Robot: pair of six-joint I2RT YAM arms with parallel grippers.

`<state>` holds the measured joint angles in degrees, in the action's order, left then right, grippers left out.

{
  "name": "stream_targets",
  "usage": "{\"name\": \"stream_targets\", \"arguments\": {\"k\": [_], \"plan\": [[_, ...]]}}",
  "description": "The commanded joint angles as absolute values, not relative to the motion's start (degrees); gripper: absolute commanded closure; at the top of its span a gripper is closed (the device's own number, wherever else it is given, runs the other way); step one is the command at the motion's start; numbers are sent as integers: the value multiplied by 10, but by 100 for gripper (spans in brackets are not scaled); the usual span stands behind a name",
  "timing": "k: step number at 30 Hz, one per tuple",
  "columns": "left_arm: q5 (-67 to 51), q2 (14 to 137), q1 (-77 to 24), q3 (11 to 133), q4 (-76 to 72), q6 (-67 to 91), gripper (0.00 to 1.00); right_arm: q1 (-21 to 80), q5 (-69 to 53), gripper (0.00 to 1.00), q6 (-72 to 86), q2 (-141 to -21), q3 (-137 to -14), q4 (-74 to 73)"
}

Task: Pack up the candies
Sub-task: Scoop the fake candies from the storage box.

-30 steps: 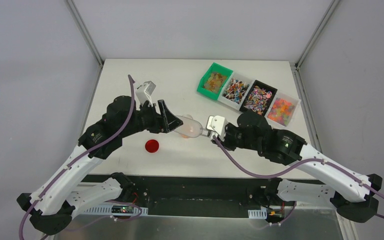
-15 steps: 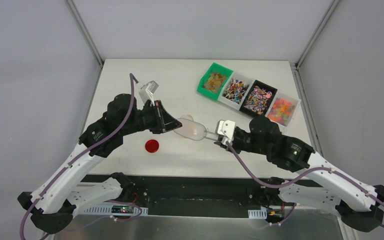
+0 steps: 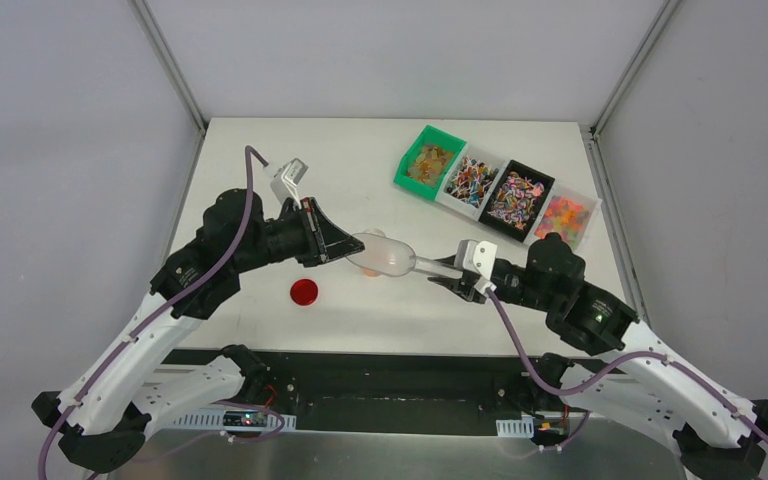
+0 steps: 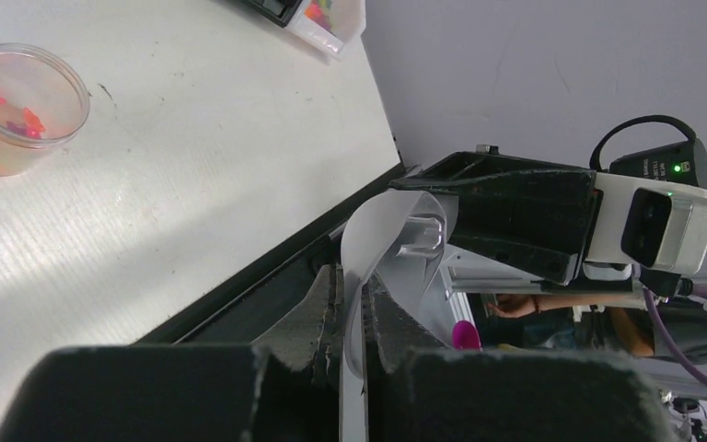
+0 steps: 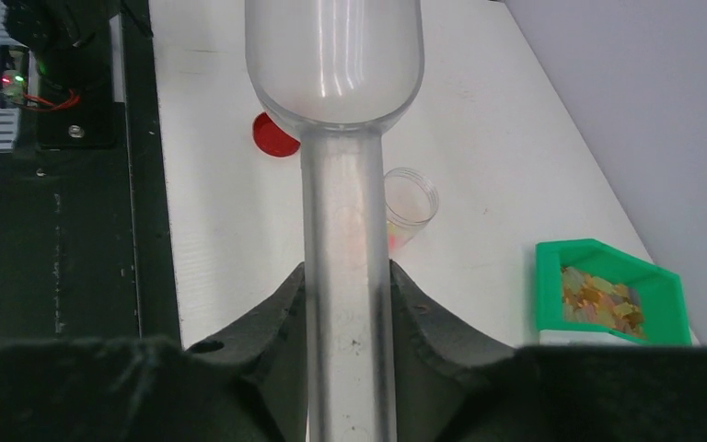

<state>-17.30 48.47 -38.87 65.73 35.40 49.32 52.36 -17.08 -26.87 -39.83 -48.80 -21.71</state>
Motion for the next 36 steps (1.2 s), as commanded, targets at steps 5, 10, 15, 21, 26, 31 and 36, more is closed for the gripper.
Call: {"name": "stream_targets", "arguments": {"k": [5,10,15,21,26,31,36], "plan": [[-178,459,-358,679,380,522,100,450,-305,57,-152,-350,-481,-136],[-193,457,-348,672,368,529,100,418,-335,62,-136,-353,-481,-137],[-214,460,-341,662,351,539,100,403,-355,54,-128,-374,-490,-149],[-238,464,-336,651,327,554,100,386,-382,50,-124,-394,-498,-150],[-249,467,-333,639,315,559,100,382,-392,62,-120,-401,-503,-137],[-250,465,-324,628,314,561,100,381,-398,59,-99,-394,-486,-94],[-256,463,-316,621,309,565,100,380,-419,100,-97,-395,-483,-83]]}}
